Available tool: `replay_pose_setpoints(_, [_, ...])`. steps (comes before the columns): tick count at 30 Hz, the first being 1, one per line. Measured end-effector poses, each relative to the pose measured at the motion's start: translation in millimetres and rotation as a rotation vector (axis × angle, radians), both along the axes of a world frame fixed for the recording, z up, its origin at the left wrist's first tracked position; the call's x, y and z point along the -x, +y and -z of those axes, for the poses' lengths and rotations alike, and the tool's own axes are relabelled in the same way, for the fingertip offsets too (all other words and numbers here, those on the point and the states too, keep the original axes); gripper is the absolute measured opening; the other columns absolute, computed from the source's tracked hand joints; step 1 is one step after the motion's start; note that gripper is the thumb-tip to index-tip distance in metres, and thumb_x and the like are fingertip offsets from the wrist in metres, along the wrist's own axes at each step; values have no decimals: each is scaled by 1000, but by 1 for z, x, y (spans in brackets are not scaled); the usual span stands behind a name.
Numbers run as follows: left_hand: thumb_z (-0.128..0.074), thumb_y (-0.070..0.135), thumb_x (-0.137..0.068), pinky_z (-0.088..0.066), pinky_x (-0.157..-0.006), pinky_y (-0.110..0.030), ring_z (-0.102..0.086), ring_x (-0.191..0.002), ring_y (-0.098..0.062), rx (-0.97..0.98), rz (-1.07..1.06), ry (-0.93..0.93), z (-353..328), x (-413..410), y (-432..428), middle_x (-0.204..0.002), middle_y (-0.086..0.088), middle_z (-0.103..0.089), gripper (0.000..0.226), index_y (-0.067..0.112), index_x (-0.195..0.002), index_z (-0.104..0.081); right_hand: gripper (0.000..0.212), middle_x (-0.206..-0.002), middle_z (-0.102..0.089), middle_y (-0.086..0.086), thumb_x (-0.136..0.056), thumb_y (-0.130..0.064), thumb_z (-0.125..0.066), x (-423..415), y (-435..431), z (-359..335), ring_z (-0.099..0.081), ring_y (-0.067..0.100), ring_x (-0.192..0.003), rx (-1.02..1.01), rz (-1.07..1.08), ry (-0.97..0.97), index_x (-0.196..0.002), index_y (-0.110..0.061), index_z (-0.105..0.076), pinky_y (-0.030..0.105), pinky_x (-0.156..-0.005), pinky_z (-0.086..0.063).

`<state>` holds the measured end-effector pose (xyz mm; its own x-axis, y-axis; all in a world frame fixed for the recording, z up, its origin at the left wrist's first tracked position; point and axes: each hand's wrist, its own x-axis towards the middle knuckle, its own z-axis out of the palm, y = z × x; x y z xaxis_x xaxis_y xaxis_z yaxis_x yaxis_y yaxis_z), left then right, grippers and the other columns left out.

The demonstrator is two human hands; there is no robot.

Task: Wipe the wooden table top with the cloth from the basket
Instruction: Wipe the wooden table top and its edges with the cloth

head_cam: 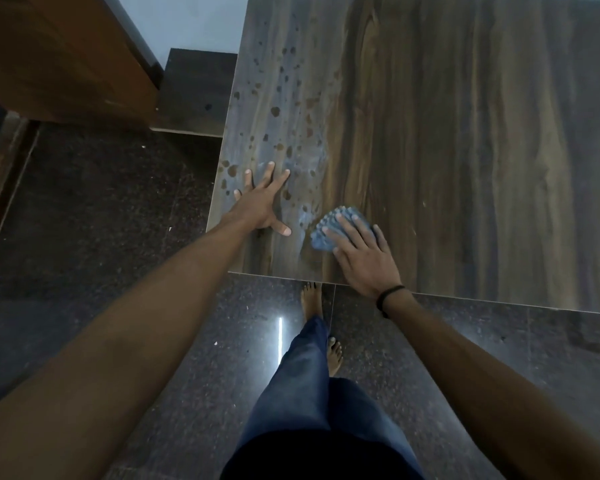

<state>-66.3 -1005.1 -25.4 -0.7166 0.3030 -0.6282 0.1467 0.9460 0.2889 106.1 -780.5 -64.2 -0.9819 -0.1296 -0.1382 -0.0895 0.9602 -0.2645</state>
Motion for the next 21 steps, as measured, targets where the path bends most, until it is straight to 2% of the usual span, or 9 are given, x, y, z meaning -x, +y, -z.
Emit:
replay_pose_setpoints(2, [-94,41,-58,4,-115,-69,29,-147,-38,6,-5,3,2,-2,0,-161,12,30,142,44,-156,9,52,-168,-16,-5,-106,-37,-27,-11,-26,-1,-6,21,-156,-12,40,6,-158,-39,-23,55,-123,-14])
replay_pose_setpoints(5, [-94,41,-58,4,-115,-69,29,-147,-38,-7,-9,8,3,-3,-1,-162,12,29,142,44,-156,8,54,-168,-16,-4,-105,-37,-34,-48,-28,6,-10,20,-155,-30,-239,46,-159,-36,-23,52,-123,-16])
replay_pose_setpoints(7, [-94,40,-58,4,-115,-69,28,-147,-38,-11,-6,10,1,-3,-1,-162,12,29,141,44,-156,8,55,-168,-15,-5,-106,-38,-33,-43,-6,6,-8,18,-156,-45,-285,53,-159,-37,-17,54,-122,-18])
replay_pose_setpoints(11, [-94,37,-59,4,-115,-68,29,-147,-38,-7,-13,2,0,-1,1,-162,12,29,142,44,-156,8,54,-169,-1,-5,-109,-39,-23,1,-17,-2,7,19,-156,34,180,-55,-160,-38,-6,56,-124,-3])
replay_pose_setpoints(13, [-94,37,-59,4,-116,-68,30,-146,-37,-9,-17,-2,0,-4,1,-162,13,29,141,44,-156,8,55,-169,3,-2,-109,-38,-22,-8,-47,-1,9,23,-155,2,133,-42,-161,-34,-6,56,-124,-1])
replay_pose_setpoints(15, [-94,38,-60,4,-116,-67,30,-146,-37,-6,-13,7,-1,-5,0,-162,12,29,141,43,-156,8,55,-170,-5,-1,-108,-38,-25,-35,-57,5,0,23,-156,-23,-96,2,-161,-32,-13,56,-124,-12])
replay_pose_setpoints(17, [-94,38,-60,4,-116,-67,29,-147,-38,-5,-6,6,-2,-4,1,-162,11,29,141,43,-157,8,55,-169,-11,-5,-107,-38,-28,-37,-36,5,-5,20,-156,-14,-218,9,-160,-35,-15,56,-122,-17])
replay_pose_setpoints(19, [-94,38,-60,4,-115,-68,29,-146,-39,-12,-5,10,-1,-2,1,-162,10,28,141,42,-157,8,55,-169,-8,-7,-108,-37,-27,-14,-21,4,-1,18,-156,-32,-143,11,-160,-38,-10,57,-123,-13])
replay_pose_setpoints(21, [-94,38,-60,4,-115,-68,28,-147,-39,0,-3,13,-1,-1,1,-162,10,28,141,43,-157,8,54,-169,-8,-7,-108,-37,-26,12,-22,1,1,18,-156,14,104,-28,-160,-39,-11,56,-124,-8])
